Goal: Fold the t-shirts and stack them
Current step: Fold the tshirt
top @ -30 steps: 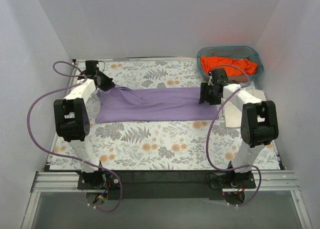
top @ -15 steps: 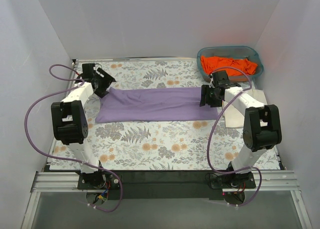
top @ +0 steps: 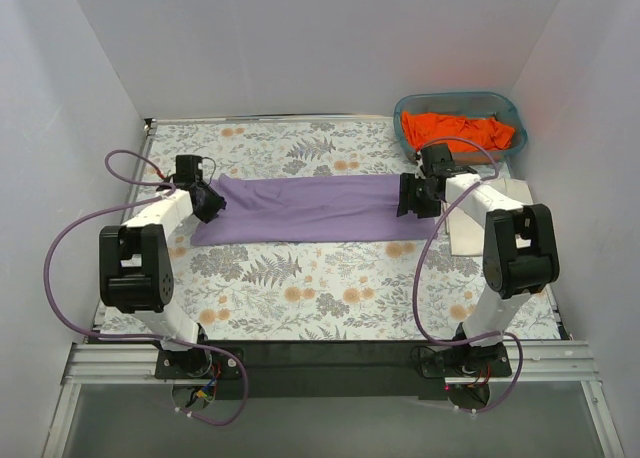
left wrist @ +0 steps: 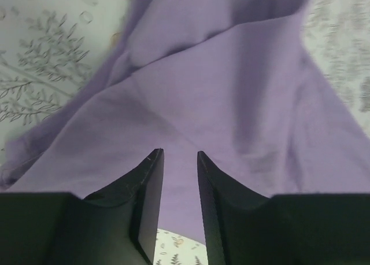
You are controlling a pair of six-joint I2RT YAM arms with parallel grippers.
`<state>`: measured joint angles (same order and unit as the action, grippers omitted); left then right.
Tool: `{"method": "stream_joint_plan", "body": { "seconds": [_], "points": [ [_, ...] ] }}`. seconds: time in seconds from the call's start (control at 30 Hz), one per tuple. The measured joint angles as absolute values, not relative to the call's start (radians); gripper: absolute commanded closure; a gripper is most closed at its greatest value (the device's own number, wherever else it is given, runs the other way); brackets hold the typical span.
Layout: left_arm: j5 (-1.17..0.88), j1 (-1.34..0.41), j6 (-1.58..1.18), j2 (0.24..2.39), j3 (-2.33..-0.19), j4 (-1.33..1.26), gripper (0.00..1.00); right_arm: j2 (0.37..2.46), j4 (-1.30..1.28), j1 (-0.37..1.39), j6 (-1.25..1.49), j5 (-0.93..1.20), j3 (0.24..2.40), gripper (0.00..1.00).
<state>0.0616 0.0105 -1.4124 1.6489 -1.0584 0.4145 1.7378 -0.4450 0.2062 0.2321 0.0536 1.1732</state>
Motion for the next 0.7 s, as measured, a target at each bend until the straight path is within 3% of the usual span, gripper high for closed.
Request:
{"method": "stream_joint_plan", "body": {
  "seconds": [0.27, 0.53, 0.7],
  "points": [
    [0.041, 0.081, -1.457, 1.671, -0.929, 0.389, 0.77, 1.769, -0.426, 0.206, 0.257, 0.041, 1.098, 0.44],
    [-0.025, 0.167, -1.493, 1.513, -0.759, 0.39, 0.79, 1.65, -0.414, 0.211, 0.293, 0.051, 0.954, 0.43],
    [0.002, 0.176, -1.477, 1.361, -0.688, 0.564, 0.73, 1.539, -0.556, 0.213, 0.31, 0.079, 0.862, 0.43]
  ]
}}
